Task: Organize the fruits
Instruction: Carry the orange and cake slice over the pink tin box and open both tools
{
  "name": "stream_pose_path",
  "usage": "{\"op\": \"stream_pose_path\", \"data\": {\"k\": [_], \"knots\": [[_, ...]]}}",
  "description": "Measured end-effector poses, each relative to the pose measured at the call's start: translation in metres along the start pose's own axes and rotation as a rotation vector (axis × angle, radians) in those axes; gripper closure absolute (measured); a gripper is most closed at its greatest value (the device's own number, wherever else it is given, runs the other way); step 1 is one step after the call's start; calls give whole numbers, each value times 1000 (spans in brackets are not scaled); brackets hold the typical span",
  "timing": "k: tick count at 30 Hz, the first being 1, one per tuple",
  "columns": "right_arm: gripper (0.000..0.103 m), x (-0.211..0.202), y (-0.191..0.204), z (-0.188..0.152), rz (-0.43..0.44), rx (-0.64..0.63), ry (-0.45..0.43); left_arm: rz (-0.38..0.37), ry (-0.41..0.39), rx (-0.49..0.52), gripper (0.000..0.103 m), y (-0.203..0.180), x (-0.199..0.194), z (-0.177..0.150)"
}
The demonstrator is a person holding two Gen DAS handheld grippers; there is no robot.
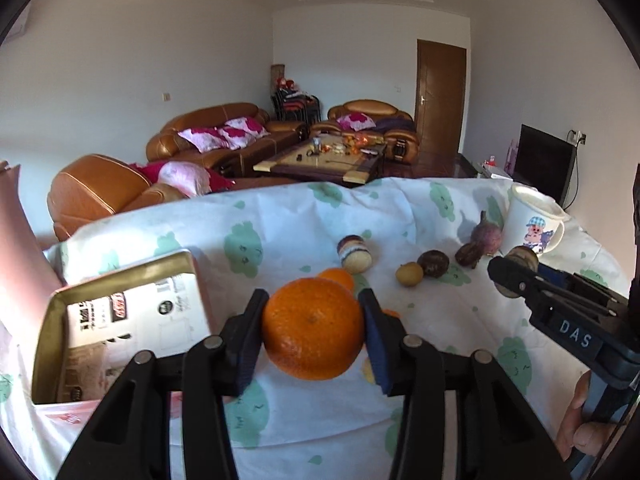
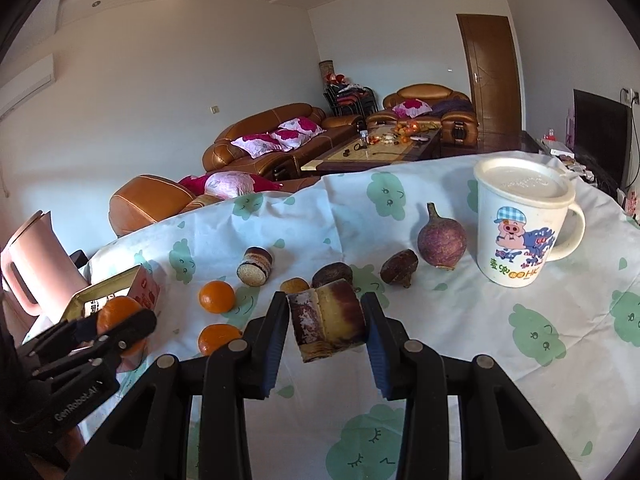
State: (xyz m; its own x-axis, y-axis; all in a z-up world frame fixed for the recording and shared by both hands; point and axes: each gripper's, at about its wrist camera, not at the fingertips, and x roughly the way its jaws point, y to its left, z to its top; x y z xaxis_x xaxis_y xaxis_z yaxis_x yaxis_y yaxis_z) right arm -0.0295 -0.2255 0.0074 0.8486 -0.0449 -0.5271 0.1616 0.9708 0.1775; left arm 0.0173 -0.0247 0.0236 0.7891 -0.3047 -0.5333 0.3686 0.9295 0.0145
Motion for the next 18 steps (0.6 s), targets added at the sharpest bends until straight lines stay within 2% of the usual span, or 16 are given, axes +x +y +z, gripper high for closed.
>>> {"op": "stream_pose_path", "data": {"k": [5, 10, 15, 18], "knots": [[64, -6, 28, -8, 15, -86, -45, 54, -19, -10, 56, 37, -12, -1], [64, -13, 64, -12, 35, -141, -85, 123, -6, -78, 56, 83, -15, -5], [64, 3, 116, -11, 133, -117, -18, 208, 8, -124, 56, 125, -16, -15], [64, 12, 158, -9, 173, -153, -10, 251, 15, -149, 56, 146, -17, -19]]}}
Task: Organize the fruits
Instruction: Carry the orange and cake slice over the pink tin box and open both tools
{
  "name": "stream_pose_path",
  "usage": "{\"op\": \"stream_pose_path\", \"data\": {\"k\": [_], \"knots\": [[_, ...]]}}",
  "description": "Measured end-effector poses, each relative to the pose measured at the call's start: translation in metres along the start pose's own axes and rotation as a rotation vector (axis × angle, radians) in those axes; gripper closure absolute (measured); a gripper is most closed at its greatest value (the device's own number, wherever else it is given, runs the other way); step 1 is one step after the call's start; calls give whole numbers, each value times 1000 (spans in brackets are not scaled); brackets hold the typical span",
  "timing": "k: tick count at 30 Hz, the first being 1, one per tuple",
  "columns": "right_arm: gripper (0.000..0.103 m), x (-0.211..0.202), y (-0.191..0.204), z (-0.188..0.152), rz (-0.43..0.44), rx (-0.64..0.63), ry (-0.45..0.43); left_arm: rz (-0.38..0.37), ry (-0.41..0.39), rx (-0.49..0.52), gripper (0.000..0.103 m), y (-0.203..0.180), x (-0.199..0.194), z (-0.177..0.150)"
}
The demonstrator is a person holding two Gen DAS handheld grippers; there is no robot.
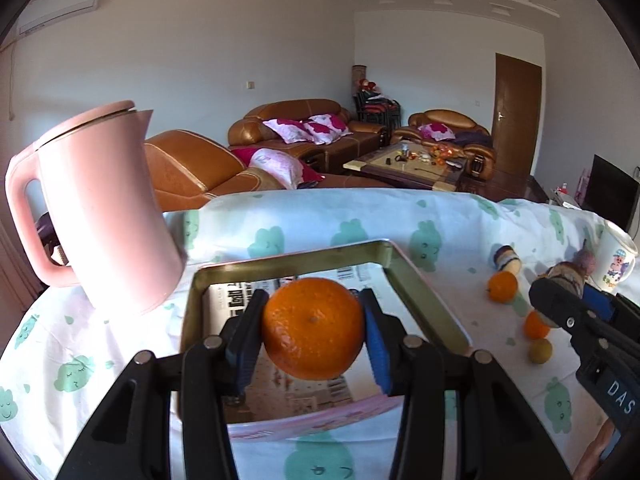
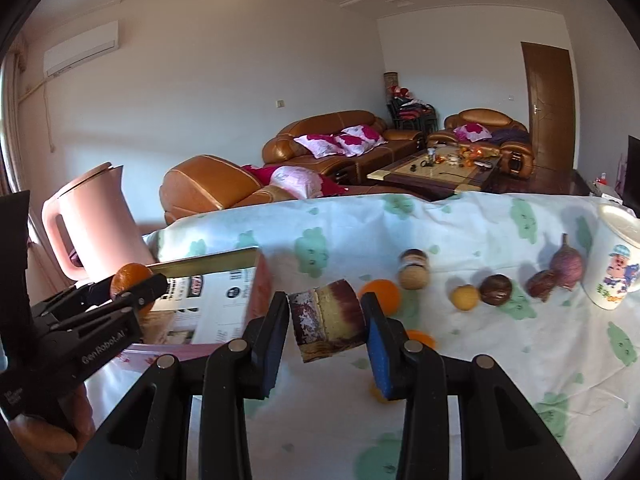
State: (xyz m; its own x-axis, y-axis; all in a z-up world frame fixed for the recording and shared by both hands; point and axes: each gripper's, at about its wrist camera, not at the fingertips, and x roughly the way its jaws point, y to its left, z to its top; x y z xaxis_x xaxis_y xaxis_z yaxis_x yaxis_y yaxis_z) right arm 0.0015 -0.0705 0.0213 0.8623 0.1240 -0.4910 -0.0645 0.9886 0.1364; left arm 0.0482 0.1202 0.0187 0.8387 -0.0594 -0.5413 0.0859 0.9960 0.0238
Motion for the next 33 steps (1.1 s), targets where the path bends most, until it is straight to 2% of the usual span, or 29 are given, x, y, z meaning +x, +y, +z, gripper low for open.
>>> {"op": "stream_pose_path", "data": {"k": [5, 12, 18, 26, 31, 33], "knots": [[64, 28, 51, 8, 70, -17, 13, 76, -1, -35, 56, 28, 4, 1], [64, 65, 78, -2, 118, -38, 89, 141, 67, -38, 56, 36, 23, -5], [63, 79, 81, -9, 137, -54, 139, 136, 144, -77, 56, 43, 37, -13], [63, 84, 73, -12, 204, -11, 179, 161, 160, -65, 55, 38, 41, -18], [54, 79, 67, -11, 224, 24, 165, 147, 159, -92, 52, 41, 41, -16], [47, 74, 61, -9, 249, 63, 151, 153, 136, -85, 51, 40, 39, -14]]}}
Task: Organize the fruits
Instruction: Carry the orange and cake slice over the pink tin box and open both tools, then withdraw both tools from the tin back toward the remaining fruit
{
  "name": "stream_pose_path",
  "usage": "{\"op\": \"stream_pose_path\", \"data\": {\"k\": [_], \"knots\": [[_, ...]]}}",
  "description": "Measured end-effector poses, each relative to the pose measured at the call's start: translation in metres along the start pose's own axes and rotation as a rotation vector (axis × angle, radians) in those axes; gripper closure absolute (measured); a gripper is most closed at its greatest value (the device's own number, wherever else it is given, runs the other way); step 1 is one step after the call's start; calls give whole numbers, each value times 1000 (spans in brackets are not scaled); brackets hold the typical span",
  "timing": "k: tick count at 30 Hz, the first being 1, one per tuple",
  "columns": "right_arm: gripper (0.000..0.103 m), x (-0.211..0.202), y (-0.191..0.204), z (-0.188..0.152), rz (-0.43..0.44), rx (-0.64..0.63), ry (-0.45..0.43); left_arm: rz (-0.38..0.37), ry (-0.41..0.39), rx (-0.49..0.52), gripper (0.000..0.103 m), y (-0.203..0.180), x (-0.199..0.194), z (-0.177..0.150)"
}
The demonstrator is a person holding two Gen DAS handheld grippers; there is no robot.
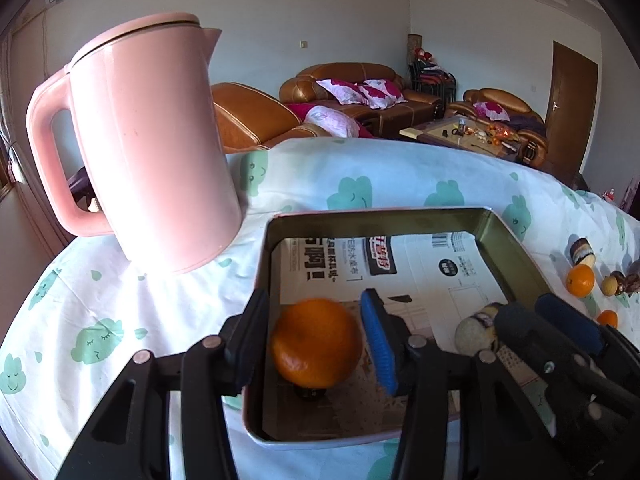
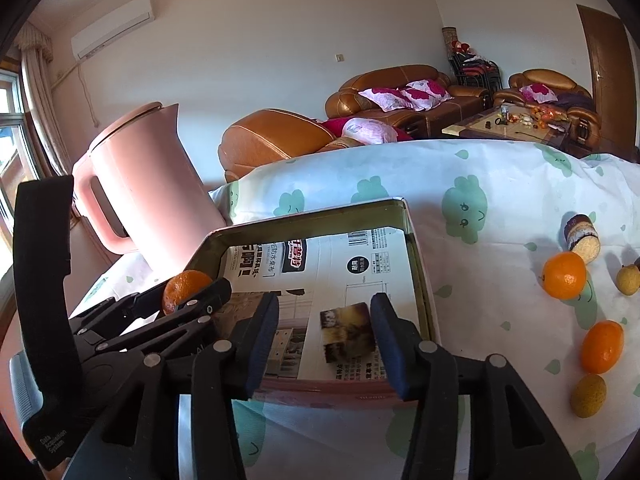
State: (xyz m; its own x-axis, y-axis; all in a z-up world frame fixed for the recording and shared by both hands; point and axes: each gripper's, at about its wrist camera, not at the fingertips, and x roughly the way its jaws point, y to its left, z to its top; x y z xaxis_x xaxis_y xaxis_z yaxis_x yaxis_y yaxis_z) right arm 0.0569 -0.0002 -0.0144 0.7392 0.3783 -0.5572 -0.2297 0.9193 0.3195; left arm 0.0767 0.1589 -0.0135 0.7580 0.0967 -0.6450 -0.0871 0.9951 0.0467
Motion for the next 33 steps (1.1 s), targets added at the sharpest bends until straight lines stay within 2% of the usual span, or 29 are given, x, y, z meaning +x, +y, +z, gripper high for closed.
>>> {"op": "stream_pose_path", "data": {"k": [2, 3, 4, 5, 8, 11, 16, 19, 26, 33], "knots": [[42, -12, -4, 2, 5, 25, -53, 22, -45, 15, 34, -3, -9, 1], [38, -18, -4, 3, -5, 26, -87, 40, -73, 18, 17, -4, -14, 1], [36, -26, -5, 4, -24, 24, -123, 53, -102, 15, 6, -5, -18, 2], [33, -33, -6, 5, -47, 21, -157, 55, -131, 10, 4, -5, -23, 2], [30, -46, -10, 6, -136, 10, -218, 36, -191, 6, 2, -6, -34, 4], [30, -49, -12, 6, -198, -20, -220, 19, -223, 7, 0, -11, -40, 3], [30, -63, -19, 1, -278, -32, -259, -43, -231, 1, 0, -17, -45, 1], [30, -70, -27, -3, -324, -43, -273, -39, -245, 17, 0, -25, -46, -3], [30, -95, -41, -9, -356, -74, -331, 5, -331, 93, 0, -47, -62, -16], [30, -110, -86, -10, -396, 30, -295, -76, -340, 119, 0, -58, -72, -24]]}}
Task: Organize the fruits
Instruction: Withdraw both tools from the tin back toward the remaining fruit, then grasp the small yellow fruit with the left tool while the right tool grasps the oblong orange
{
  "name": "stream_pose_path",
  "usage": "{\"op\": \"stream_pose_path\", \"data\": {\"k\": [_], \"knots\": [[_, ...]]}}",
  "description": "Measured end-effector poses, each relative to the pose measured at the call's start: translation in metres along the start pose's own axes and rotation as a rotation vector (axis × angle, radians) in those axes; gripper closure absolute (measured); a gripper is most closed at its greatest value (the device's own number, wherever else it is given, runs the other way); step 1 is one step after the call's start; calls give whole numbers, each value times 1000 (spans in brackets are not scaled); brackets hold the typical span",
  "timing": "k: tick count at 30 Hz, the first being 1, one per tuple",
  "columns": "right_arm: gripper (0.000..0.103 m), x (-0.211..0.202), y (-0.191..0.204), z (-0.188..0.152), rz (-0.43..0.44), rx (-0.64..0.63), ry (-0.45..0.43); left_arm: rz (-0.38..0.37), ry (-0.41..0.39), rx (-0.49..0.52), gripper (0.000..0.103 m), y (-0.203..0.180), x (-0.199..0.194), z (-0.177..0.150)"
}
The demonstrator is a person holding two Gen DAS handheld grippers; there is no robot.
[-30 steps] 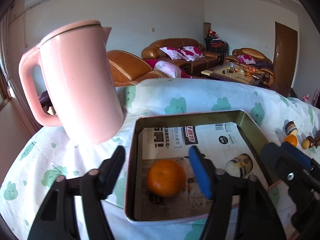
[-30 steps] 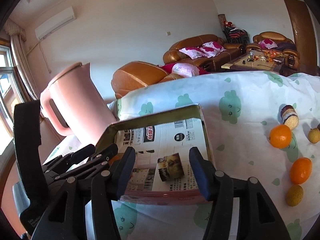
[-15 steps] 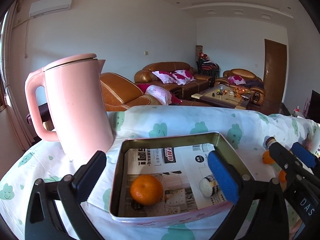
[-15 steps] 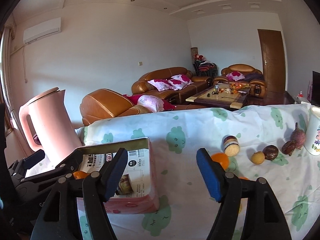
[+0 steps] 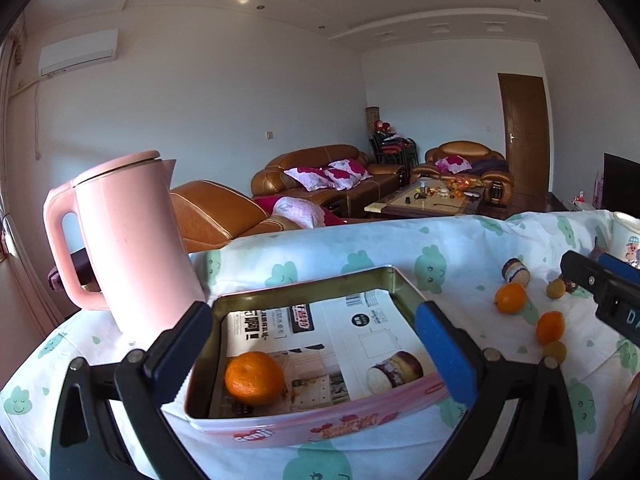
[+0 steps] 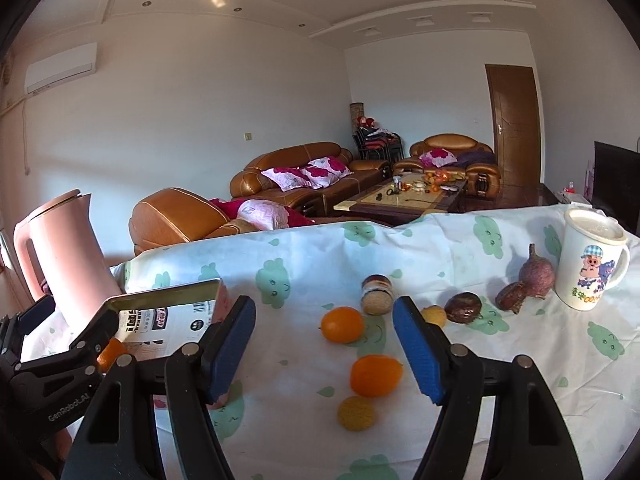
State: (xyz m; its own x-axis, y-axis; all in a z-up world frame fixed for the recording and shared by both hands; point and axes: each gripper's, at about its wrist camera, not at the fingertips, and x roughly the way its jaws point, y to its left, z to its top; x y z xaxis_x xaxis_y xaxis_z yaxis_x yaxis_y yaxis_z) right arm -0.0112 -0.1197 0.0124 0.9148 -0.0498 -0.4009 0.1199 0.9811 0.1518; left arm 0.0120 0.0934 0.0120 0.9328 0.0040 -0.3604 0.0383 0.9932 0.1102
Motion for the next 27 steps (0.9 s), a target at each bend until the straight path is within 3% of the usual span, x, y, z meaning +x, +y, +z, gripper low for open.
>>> {"op": "stream_pose_path", "data": {"k": [7, 23, 27], "knots": [[30, -3, -36, 3, -17, 38, 16, -46, -23, 0, 0, -20, -14, -3], [30, -7, -103, 7, -69, 24, 82, -230, 59, 95, 0, -97, -33, -9], [31, -8, -107, 9, -87, 7, 80, -284, 112, 115, 1, -124, -27, -8]]}}
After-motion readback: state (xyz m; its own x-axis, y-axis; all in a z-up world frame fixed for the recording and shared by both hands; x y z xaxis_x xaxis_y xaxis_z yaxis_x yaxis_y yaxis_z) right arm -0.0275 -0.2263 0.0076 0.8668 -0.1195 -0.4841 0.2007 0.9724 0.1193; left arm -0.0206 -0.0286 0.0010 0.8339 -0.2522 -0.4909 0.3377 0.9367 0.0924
